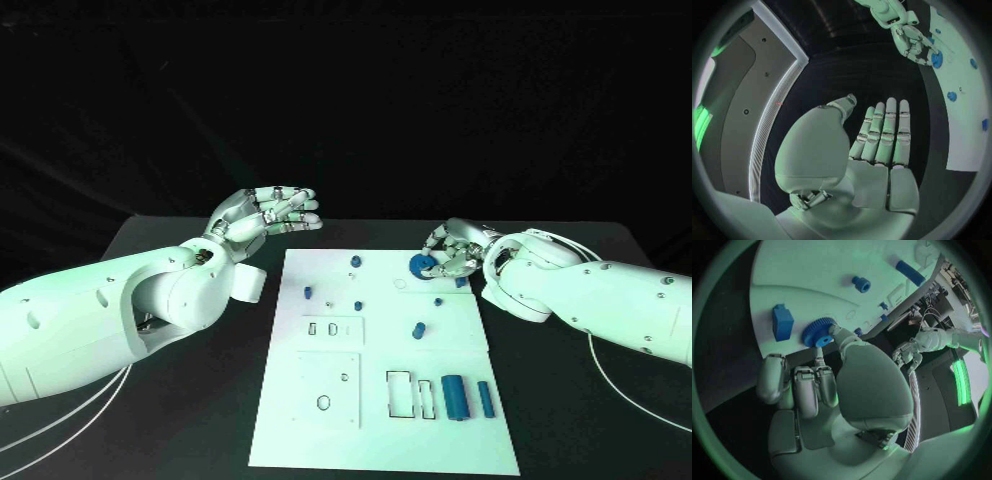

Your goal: Assemble the parts on the task board

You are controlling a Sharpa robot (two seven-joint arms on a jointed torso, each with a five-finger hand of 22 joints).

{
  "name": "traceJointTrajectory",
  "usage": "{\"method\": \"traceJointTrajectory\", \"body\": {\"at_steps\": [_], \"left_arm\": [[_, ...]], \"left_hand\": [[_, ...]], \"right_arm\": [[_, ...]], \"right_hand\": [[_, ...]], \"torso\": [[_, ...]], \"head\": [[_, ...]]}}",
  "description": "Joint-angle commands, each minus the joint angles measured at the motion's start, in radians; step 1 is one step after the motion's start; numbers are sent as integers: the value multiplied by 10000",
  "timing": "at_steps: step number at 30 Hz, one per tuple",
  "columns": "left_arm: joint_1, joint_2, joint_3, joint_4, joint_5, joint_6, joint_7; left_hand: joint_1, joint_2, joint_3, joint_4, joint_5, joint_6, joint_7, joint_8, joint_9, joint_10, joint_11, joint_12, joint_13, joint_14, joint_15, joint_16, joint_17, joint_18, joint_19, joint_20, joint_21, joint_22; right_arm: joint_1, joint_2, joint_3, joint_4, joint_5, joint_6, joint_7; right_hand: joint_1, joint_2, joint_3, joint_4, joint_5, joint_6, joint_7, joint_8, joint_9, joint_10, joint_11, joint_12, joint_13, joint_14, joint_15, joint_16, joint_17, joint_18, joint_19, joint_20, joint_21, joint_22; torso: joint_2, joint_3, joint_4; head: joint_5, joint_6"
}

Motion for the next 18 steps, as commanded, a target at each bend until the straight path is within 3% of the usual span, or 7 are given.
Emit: {"method": "traceJointTrajectory", "body": {"at_steps": [1,8,18], "left_arm": [[4,7,6,25,6,190,41],[4,4,6,19,5,202,31],[4,49,6,-33,5,214,32]], "left_hand": [[9,49,-41,-24,-3,-78,351,-49,-14,-57,38,-63,14,-59,-8,-47,9,45,-40,-2,-52,-17],[9,49,-41,-24,-3,-78,351,-49,-14,-57,38,-63,14,-59,-8,-47,9,45,-40,-2,-52,-17],[4,55,-48,-21,-4,-80,352,-50,-12,-59,40,-65,17,-63,-6,-46,19,47,-42,2,-56,-17]], "right_arm": [[-44,23,-22,-29,-243,137,-62],[-69,36,-23,-8,-475,-49,-8],[5,-56,-9,495,-1265,-701,-158]], "right_hand": [[197,-9,501,-104,47,182,-8,95,-57,674,70,46,1916,957,59,54,2162,-162,45,-10,57,49],[217,-114,1489,-346,32,547,-93,257,-117,667,-3,23,1904,957,-14,54,2164,-165,35,-70,75,126],[-82,-275,1788,-359,6,698,-147,310,-133,677,-49,24,1913,959,-52,57,2173,-172,50,-102,96,189]], "torso": [[2,4,0],[-12,4,-11],[-26,5,-4]], "head": [[-2,-13],[8,-25],[-9,7]]}}
